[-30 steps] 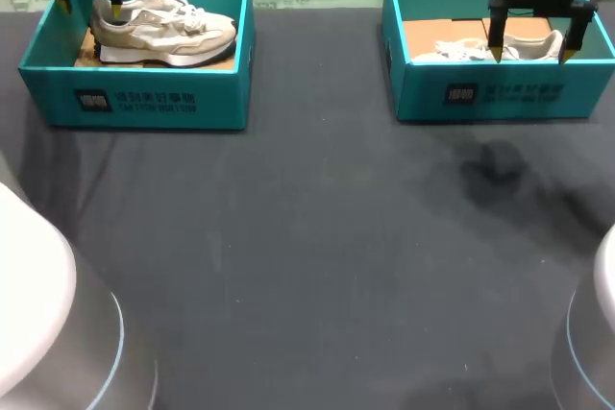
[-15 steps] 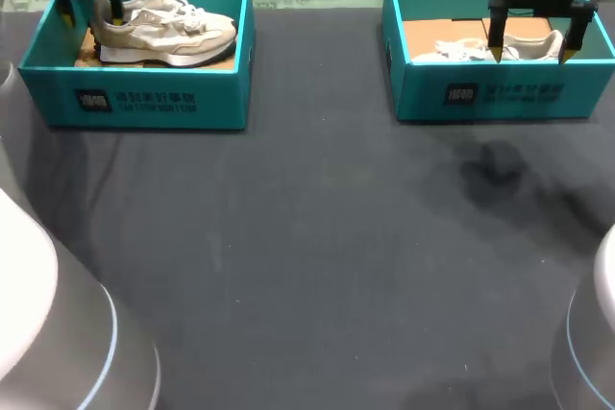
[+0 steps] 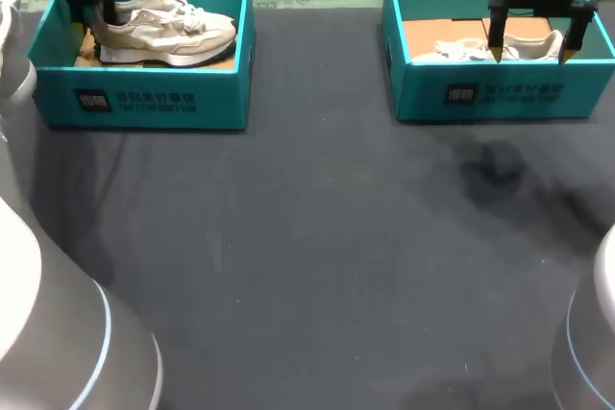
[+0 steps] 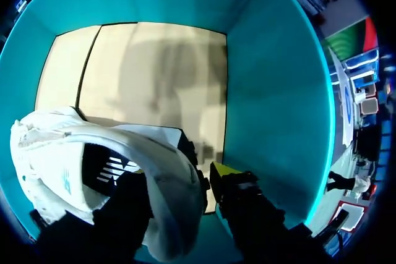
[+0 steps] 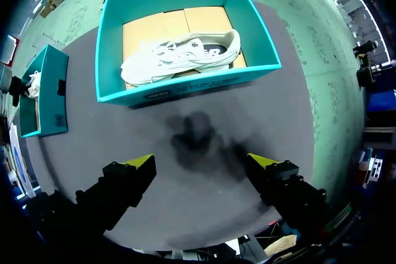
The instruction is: Take the shoe out of the shoebox, open the shoe tongue, remove and reinsert the insole, then place the shoe into the shoebox
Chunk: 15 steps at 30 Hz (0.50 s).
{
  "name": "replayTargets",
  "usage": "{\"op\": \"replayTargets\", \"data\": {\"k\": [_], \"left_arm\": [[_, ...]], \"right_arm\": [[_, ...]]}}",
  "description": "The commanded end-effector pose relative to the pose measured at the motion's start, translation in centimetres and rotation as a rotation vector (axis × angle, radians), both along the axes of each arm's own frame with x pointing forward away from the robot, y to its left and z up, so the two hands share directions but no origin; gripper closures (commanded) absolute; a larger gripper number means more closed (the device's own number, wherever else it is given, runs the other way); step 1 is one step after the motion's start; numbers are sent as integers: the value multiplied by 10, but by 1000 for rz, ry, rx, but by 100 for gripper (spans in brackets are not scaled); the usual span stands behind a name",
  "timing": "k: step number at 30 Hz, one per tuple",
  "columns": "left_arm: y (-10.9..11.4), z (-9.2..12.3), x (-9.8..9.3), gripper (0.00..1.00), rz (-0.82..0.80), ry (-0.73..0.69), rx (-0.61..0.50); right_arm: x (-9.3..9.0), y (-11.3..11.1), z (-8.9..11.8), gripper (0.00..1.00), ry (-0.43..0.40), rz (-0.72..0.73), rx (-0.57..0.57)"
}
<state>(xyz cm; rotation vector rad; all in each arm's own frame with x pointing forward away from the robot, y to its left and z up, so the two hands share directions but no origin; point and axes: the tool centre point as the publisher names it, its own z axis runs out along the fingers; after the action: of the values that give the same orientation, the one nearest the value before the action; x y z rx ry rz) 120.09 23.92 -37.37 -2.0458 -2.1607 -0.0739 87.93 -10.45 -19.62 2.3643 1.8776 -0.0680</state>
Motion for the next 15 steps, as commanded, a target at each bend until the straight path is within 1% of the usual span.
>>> {"op": "replayTargets", "data": {"k": [1,7,9,10,15], "left_arm": [[0,-1,9,66,0,14,3],[1,0,8,83,-3,13,7],[3,0,8,98,0,13,9],[4,0,7,100,1,13,9],[10,2,6,100,4,12,12]], "right_arm": [[0,0,0,0,-1,0,0],[0,0,0,0,-1,0,0],[0,0,0,0,-1,0,0],[0,0,0,0,-1,0,0],[0,0,0,0,-1,0,0]]}}
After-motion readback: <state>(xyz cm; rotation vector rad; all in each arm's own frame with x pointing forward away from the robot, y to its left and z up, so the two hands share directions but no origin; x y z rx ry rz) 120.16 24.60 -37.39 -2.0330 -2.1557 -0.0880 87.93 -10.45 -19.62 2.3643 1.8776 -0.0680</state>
